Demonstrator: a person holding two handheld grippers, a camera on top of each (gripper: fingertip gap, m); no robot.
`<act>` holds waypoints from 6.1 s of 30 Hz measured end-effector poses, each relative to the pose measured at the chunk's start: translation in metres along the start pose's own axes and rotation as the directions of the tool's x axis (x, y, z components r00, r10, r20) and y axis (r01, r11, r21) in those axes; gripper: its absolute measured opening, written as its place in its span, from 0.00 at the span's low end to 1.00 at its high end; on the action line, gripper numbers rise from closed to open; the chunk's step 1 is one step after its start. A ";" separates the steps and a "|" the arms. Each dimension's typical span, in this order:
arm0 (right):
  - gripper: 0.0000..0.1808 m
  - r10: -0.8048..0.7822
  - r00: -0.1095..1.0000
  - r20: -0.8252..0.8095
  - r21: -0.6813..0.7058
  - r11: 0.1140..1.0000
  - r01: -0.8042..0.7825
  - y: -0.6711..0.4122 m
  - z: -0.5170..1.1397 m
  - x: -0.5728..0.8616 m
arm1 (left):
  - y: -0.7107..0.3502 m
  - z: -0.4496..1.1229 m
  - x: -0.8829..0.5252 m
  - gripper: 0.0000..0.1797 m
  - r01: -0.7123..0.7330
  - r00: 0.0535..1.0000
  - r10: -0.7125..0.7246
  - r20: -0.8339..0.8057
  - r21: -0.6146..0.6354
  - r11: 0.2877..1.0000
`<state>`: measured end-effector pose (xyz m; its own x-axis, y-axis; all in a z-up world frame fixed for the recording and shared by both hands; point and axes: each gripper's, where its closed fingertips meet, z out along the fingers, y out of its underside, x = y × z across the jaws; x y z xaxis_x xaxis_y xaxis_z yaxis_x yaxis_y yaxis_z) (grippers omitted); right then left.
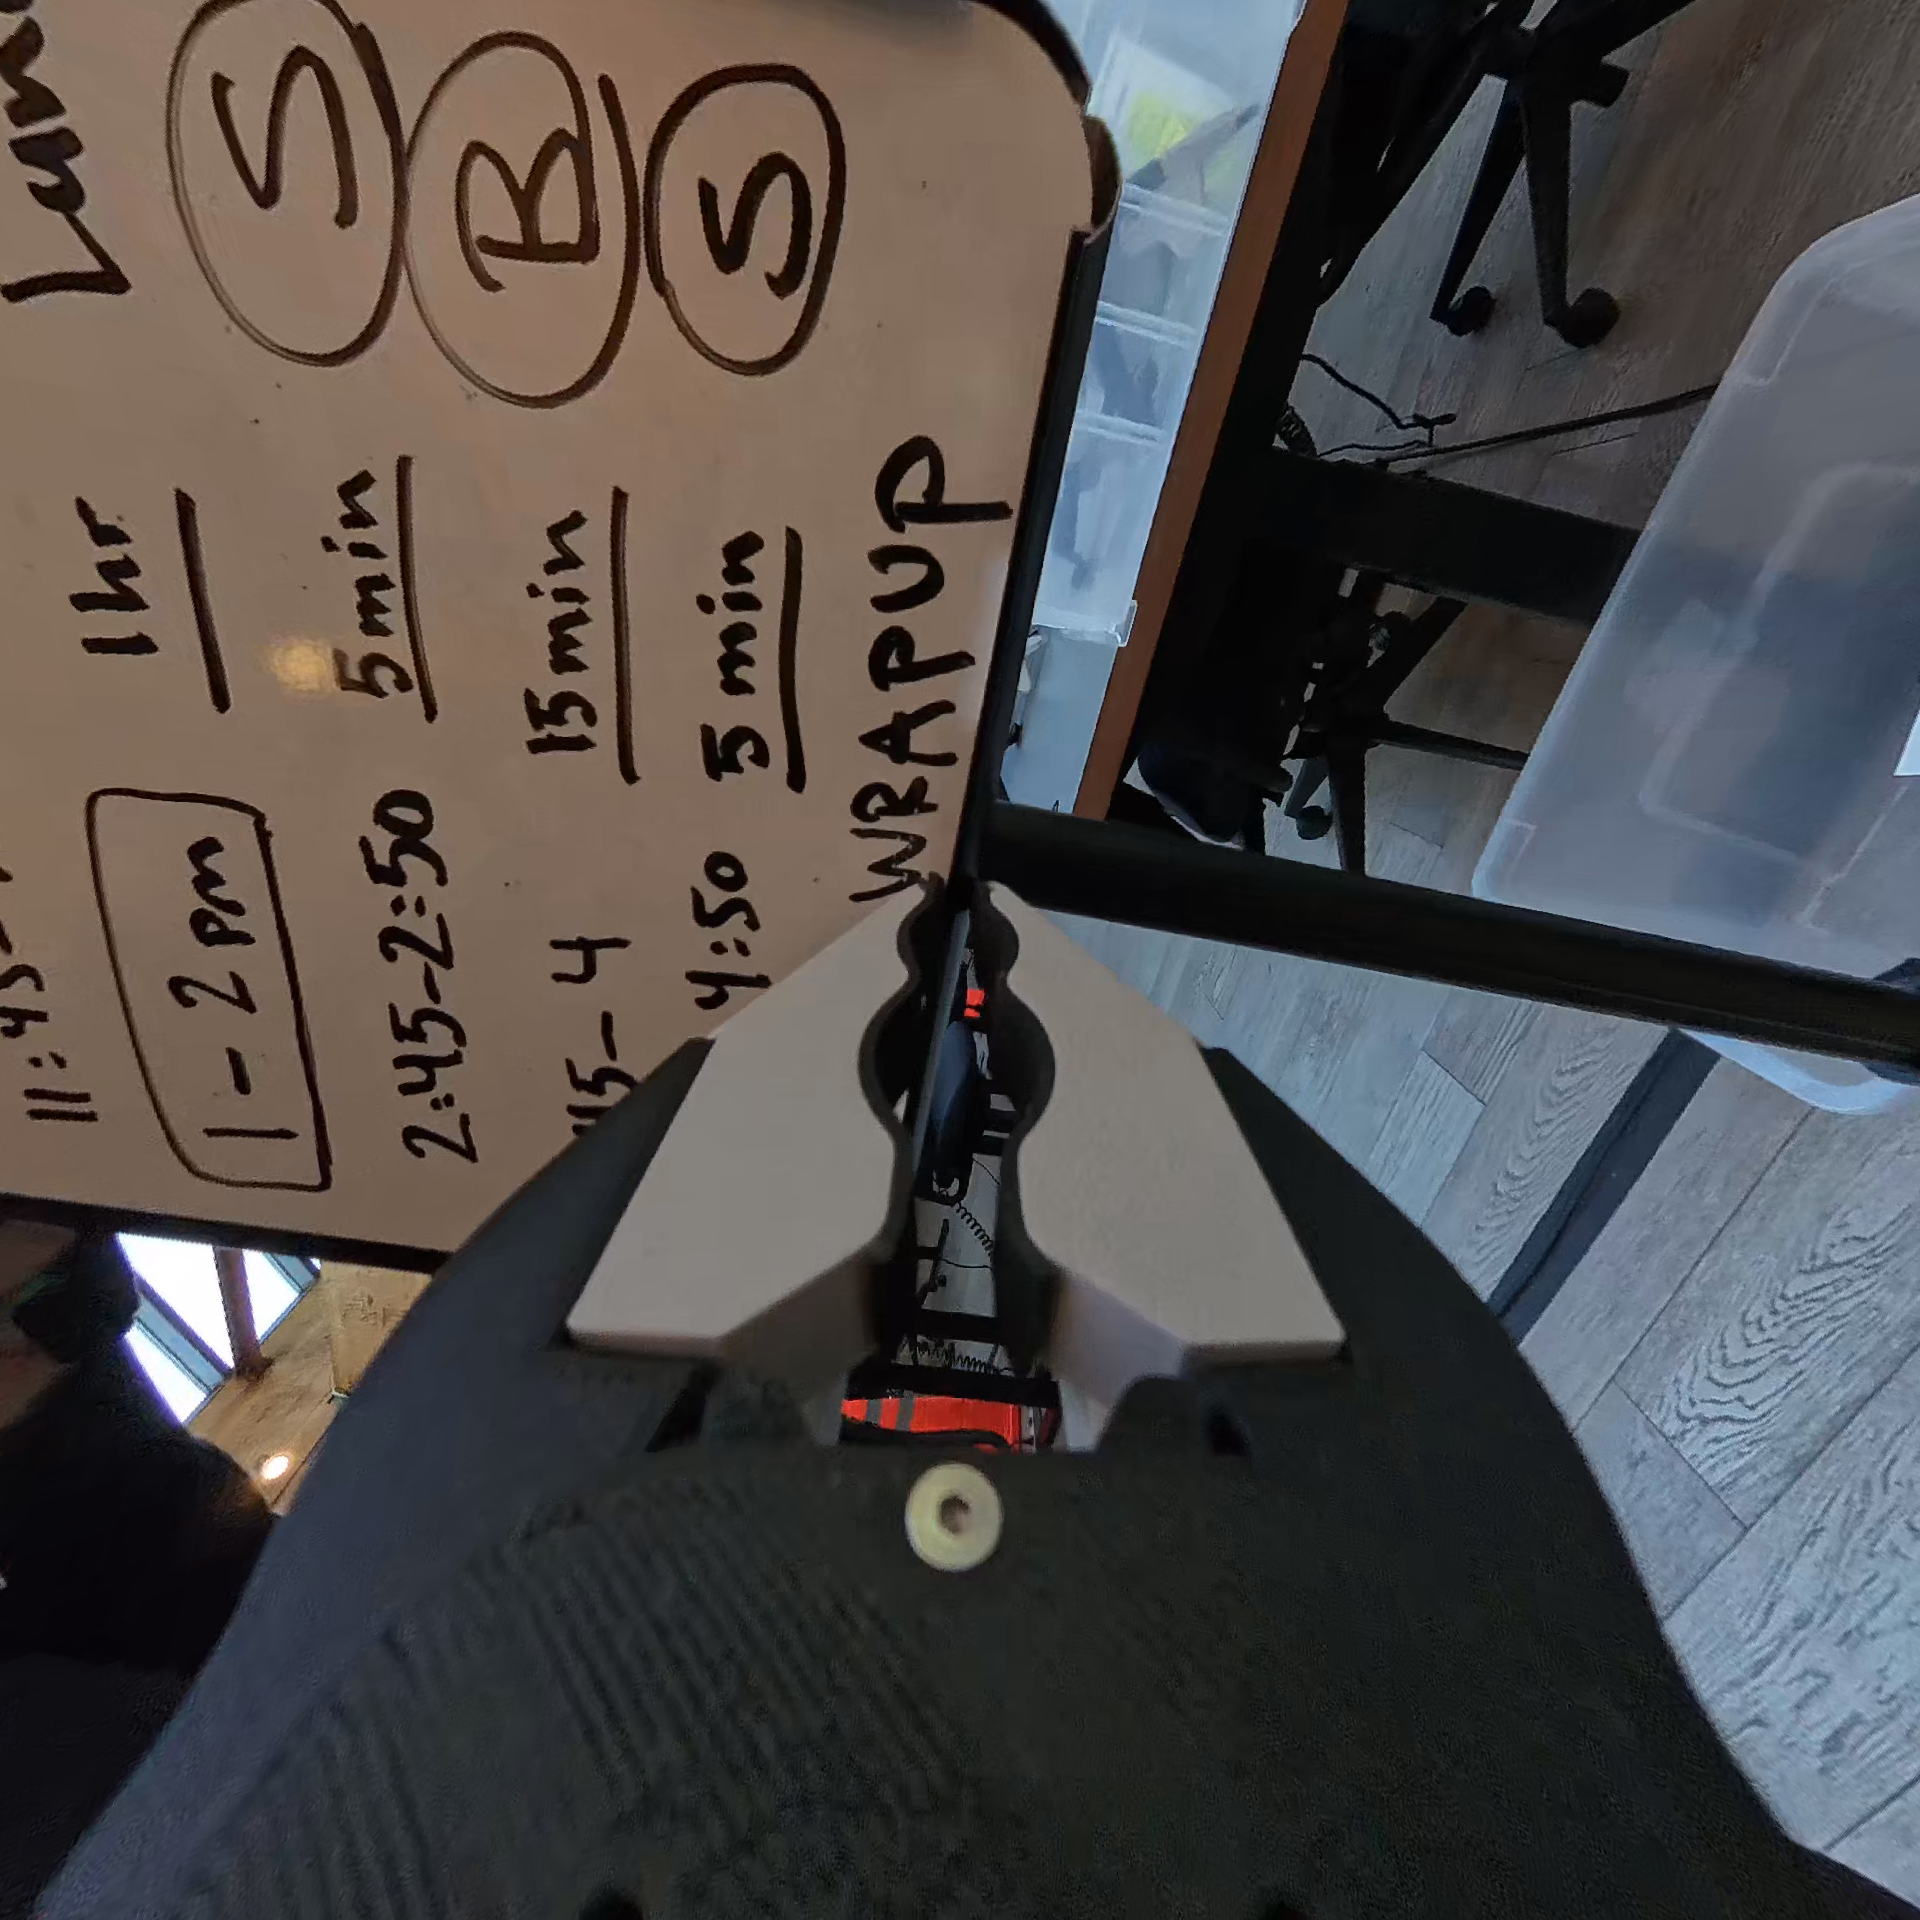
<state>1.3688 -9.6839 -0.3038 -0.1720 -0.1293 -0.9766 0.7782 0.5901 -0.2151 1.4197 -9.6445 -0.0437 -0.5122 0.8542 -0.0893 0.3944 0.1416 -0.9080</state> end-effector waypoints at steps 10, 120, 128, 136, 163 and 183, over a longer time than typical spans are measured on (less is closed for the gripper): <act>0.01 0.005 0.998 -0.055 -0.022 1.000 -0.006 0.005 0.016 0.003 | 0.001 0.002 0.001 0.15 0.055 0.997 -0.053 -0.050 0.038 0.998; 0.01 -0.073 0.968 -0.241 0.014 0.997 0.078 0.003 0.026 0.002 | 0.006 -0.003 -0.037 0.08 0.183 0.981 -0.173 -0.091 0.114 0.976; 0.00 0.015 0.979 -0.202 0.112 0.994 0.008 0.002 -0.027 -0.022 | 0.000 -0.006 -0.072 0.08 0.413 0.906 -0.389 -0.166 0.150 0.898; 0.00 -0.216 0.951 -0.219 0.203 0.944 0.261 -0.050 -0.066 -0.077 | -0.002 -0.004 -0.071 0.08 0.424 0.899 -0.394 -0.189 0.160 0.891; 0.24 -0.566 0.699 -0.438 0.011 0.774 0.633 -0.011 -0.119 -0.130 | 0.016 -0.130 -0.005 0.33 0.360 0.913 -0.301 -0.276 0.194 0.913; 0.39 -0.530 -0.048 -0.847 -0.300 0.401 0.865 -0.195 -0.518 -0.113 | -0.150 0.108 0.394 0.31 0.083 0.629 0.029 -0.777 0.105 0.991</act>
<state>0.9234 -9.3720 -0.1510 -0.9154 0.3687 0.1616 -0.0177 0.3640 -0.9312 1.0764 -9.3835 0.0131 0.2827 0.9299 0.2354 0.2684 0.1589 -0.9501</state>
